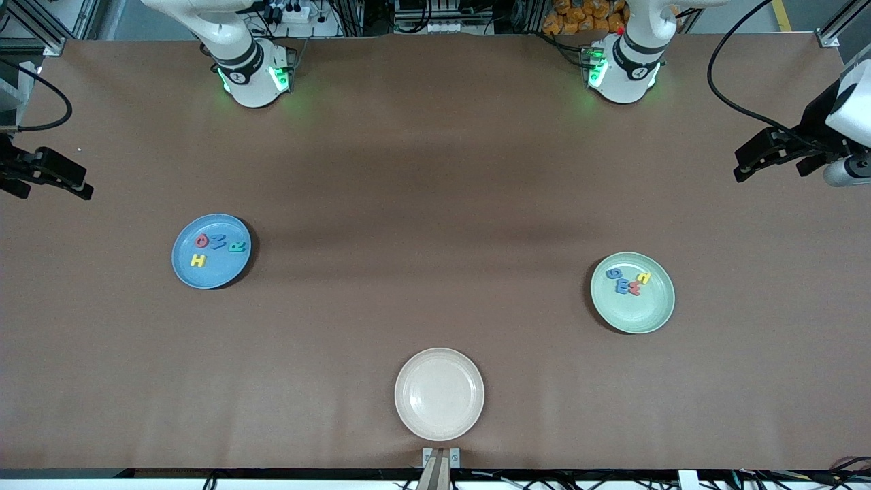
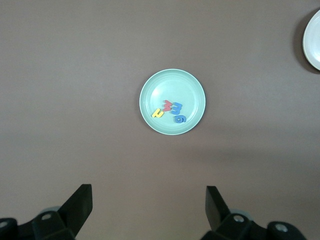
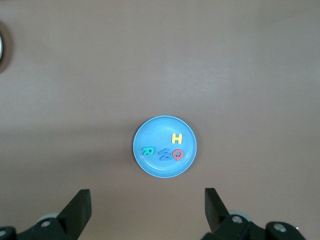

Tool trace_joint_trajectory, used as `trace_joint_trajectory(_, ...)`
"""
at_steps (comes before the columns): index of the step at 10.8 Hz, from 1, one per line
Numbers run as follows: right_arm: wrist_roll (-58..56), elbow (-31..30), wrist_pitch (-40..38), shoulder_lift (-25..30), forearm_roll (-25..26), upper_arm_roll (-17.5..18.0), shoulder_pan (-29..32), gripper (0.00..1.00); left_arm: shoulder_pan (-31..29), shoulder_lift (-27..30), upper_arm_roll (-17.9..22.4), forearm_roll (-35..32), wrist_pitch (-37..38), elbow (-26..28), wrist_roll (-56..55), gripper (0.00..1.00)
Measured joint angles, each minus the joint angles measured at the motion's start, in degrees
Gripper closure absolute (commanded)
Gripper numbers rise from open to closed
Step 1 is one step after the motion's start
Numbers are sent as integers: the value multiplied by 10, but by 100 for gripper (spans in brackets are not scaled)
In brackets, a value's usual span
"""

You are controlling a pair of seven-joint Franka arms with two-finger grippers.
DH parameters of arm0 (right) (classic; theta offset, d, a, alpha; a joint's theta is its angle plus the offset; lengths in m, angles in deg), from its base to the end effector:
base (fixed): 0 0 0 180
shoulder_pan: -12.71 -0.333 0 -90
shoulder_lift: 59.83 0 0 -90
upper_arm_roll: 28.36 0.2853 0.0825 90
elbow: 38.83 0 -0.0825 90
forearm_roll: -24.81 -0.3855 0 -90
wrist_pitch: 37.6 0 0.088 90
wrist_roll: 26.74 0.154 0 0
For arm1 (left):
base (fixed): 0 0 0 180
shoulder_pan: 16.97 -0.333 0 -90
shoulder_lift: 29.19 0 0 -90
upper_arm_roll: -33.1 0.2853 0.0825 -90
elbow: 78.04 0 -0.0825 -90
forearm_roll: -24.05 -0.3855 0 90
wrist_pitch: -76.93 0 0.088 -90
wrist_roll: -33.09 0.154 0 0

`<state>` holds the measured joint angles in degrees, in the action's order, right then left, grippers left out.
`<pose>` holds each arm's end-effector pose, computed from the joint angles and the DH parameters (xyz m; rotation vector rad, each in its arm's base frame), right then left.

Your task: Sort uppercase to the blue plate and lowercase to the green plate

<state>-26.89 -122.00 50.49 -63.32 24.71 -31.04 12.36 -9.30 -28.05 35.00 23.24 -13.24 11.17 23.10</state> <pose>0.5711 -0.0223 0.5658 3.1391 -0.0594 0.0392 0.5503 -0.0533 0.5647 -3.1306 -0.1157 -0.0598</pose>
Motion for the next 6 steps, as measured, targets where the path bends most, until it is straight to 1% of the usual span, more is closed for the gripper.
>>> trace_joint_trajectory(6, 0, 0, 0, 0, 0, 1, 0, 0, 0, -2, 1, 0, -2, 0, 25, 0)
